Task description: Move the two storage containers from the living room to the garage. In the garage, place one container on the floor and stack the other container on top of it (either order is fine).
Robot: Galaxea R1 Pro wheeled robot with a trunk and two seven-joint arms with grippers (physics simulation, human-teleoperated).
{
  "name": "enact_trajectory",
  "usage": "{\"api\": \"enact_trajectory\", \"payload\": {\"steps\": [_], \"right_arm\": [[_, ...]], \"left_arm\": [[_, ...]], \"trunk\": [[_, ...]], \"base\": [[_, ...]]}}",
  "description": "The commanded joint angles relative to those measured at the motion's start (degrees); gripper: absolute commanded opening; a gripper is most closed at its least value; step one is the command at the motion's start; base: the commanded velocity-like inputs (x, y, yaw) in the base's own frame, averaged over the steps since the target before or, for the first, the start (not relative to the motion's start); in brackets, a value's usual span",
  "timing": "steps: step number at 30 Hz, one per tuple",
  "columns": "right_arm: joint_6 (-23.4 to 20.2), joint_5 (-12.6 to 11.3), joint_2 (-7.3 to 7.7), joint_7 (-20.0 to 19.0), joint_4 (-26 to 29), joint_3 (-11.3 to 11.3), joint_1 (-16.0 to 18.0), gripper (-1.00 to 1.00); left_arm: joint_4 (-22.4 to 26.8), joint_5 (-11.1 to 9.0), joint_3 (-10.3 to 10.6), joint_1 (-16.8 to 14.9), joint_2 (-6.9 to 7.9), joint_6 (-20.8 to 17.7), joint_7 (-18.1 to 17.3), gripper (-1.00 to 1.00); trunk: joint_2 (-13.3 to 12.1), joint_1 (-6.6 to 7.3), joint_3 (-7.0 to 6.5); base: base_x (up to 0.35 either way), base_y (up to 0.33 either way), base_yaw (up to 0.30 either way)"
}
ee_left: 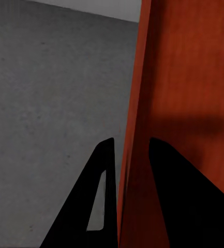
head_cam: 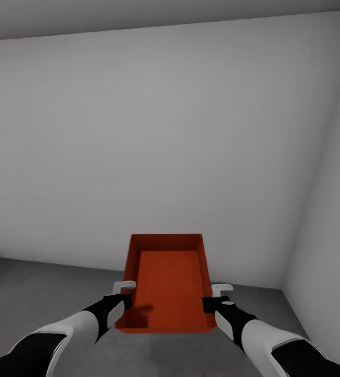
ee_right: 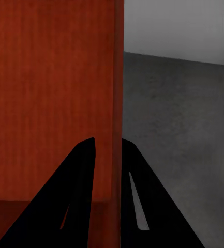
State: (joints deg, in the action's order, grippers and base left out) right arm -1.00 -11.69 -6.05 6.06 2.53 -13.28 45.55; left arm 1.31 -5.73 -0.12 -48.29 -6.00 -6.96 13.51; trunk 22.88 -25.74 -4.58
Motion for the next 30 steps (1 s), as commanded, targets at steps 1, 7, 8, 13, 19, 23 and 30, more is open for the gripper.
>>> {"api": "enact_trajectory", "payload": {"steps": [1,7,8,13,19,23,30], "right_arm": [[-0.1,-0.9,0.00,0.3,-0.2,0.1,0.0,-1.00],[-0.1,-0.9,0.03,0.3,-0.2,0.1,0.0,-1.00],[-0.1,-0.9,0.03,0.3,-0.2,0.1,0.0,-1.00],[-0.1,-0.9,0.05,0.3,-0.2,0.1,0.0,-1.00],[-0.1,-0.9,0.05,0.3,-0.2,0.1,0.0,-1.00],[-0.1,-0.9,0.05,0.3,-0.2,0.1,0.0,-1.00],[0.0,-0.9,0.05,0.3,-0.2,0.1,0.0,-1.00]], "left_arm": [[0.3,0.4,-1.4,0.0,0.47,0.7,0.8,-1.00],[0.3,0.4,-1.4,0.0,0.47,0.7,0.8,-1.00],[0.3,0.4,-1.4,0.0,0.47,0.7,0.8,-1.00],[0.4,0.4,-1.4,0.0,0.47,0.7,0.8,-1.00],[0.4,0.4,-1.4,0.0,0.47,0.7,0.8,-1.00],[0.4,0.4,-1.4,0.0,0.48,0.7,0.8,-1.00],[0.3,0.4,-1.4,0.0,0.47,0.7,0.8,-1.00]], "trunk": [[0.0,-0.05,0.02],[0.0,-0.05,0.02],[0.0,-0.05,0.02],[0.0,-0.05,0.02],[0.0,-0.05,0.02],[0.0,-0.05,0.02],[0.0,-0.05,0.02]], "base": [[0.266,0.000,-0.286],[0.233,0.000,-0.286],[0.201,0.000,-0.286],[0.174,0.000,-0.255],[0.032,0.000,-0.032],[0.004,0.000,-0.004],[0.000,0.000,0.000]]}}
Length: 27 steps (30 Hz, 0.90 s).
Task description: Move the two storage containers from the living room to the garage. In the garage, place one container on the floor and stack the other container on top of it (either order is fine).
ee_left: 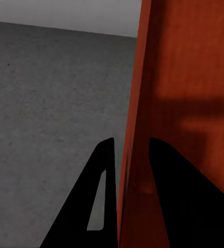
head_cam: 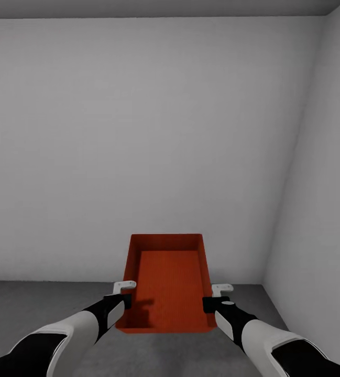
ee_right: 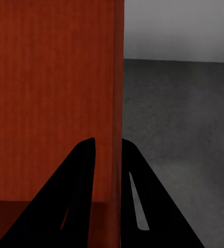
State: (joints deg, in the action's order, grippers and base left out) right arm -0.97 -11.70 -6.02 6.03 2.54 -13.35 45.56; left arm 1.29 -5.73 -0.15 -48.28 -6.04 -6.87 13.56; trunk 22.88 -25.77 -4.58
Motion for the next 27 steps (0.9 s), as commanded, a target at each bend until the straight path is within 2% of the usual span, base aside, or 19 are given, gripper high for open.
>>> {"api": "enact_trajectory", "payload": {"steps": [1,7,19,27], "right_arm": [[0.0,-0.9,0.01,0.3,-0.2,0.2,0.0,-1.00],[-0.1,-0.9,-0.04,0.3,-0.2,0.2,0.0,-1.00],[-0.1,-0.9,-0.05,0.3,-0.2,0.2,0.0,-1.00],[0.0,-0.9,-0.01,0.3,-0.2,0.2,0.0,-1.00]], "left_arm": [[0.3,0.4,-1.3,0.0,0.51,0.6,0.8,-1.00],[0.3,0.4,-1.3,0.0,0.58,0.5,0.8,-1.00],[0.3,0.3,-1.3,0.0,0.59,0.5,0.8,-1.00],[0.3,0.4,-1.3,0.0,0.59,0.5,0.8,-1.00]], "trunk": [[0.0,-0.02,0.02],[0.0,-0.02,0.02],[0.0,-0.02,0.02],[0.0,-0.02,0.02]], "base": [[0.000,0.000,0.000],[0.107,0.068,0.000],[0.219,0.185,0.000],[0.048,0.032,0.000]]}}
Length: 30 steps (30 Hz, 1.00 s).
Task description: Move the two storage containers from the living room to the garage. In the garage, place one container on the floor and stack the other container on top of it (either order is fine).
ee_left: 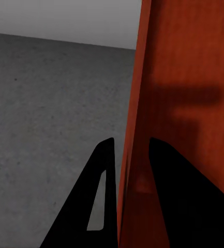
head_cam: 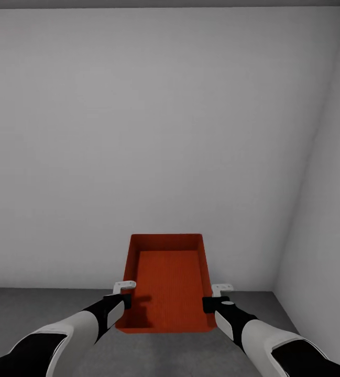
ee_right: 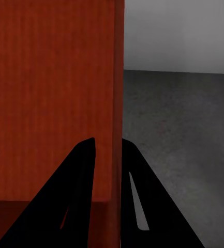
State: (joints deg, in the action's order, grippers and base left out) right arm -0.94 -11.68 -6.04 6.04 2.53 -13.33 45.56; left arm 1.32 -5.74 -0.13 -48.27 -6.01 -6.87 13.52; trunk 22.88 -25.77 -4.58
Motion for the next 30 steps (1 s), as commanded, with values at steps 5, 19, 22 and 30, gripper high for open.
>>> {"api": "enact_trajectory", "payload": {"steps": [5,19,22,30], "right_arm": [[0.0,-0.9,0.03,0.3,-0.2,0.1,0.0,-1.00],[-0.1,-0.9,0.06,0.3,-0.2,0.1,0.0,-1.00],[-0.1,-0.9,0.06,0.3,-0.2,0.1,0.0,-1.00],[-0.1,-0.9,0.03,0.3,-0.2,0.1,0.0,-1.00]], "left_arm": [[0.3,0.3,-1.3,0.0,0.53,0.5,0.8,-1.00],[0.3,0.4,-1.1,0.0,0.36,0.5,0.8,-1.00],[0.3,0.4,-1.1,0.0,0.28,0.5,0.8,-1.00],[0.3,0.4,-1.2,0.0,0.21,0.5,0.9,-1.00]], "trunk": [[0.0,-0.02,0.02],[0.0,-0.02,0.02],[0.0,-0.02,0.02],[0.4,-0.24,0.20]], "base": [[0.002,0.001,0.000],[0.000,0.000,0.000],[0.000,0.000,0.000],[0.000,0.000,0.000]]}}
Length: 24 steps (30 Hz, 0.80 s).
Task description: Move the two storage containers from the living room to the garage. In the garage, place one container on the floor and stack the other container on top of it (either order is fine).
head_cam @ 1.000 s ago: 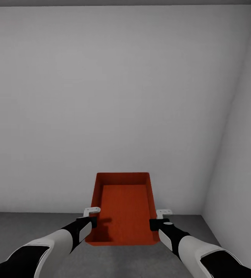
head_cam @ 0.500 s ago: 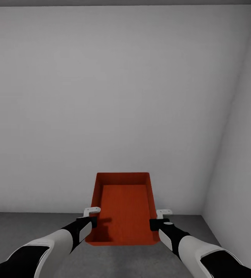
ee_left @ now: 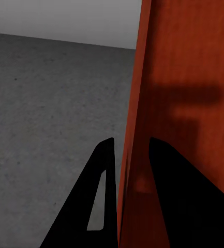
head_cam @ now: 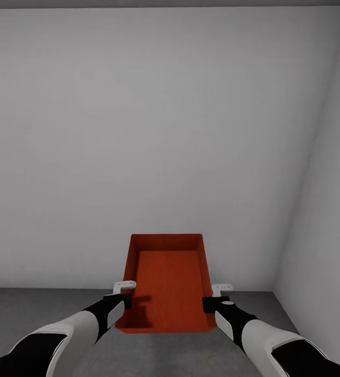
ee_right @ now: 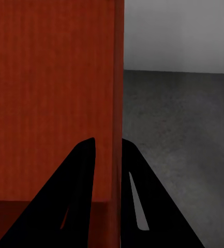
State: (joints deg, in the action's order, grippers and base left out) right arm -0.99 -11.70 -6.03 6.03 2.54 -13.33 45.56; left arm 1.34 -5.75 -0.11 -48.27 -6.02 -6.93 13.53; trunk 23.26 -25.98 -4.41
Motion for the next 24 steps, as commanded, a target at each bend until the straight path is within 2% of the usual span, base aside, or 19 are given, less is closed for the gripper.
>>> {"api": "enact_trajectory", "payload": {"steps": [1,24], "right_arm": [[0.0,-0.9,0.00,0.3,-0.2,0.1,0.0,-1.00],[0.0,-0.9,0.05,0.3,-0.2,0.2,0.0,-1.00]], "left_arm": [[0.3,0.4,-1.2,0.0,0.22,0.6,0.9,-1.00],[0.2,0.4,-1.2,0.0,0.31,0.5,0.8,-1.00]], "trunk": [[0.5,-0.24,0.21],[9.7,-5.29,4.34]], "base": [[0.000,0.000,0.000],[0.000,0.000,0.000]]}}
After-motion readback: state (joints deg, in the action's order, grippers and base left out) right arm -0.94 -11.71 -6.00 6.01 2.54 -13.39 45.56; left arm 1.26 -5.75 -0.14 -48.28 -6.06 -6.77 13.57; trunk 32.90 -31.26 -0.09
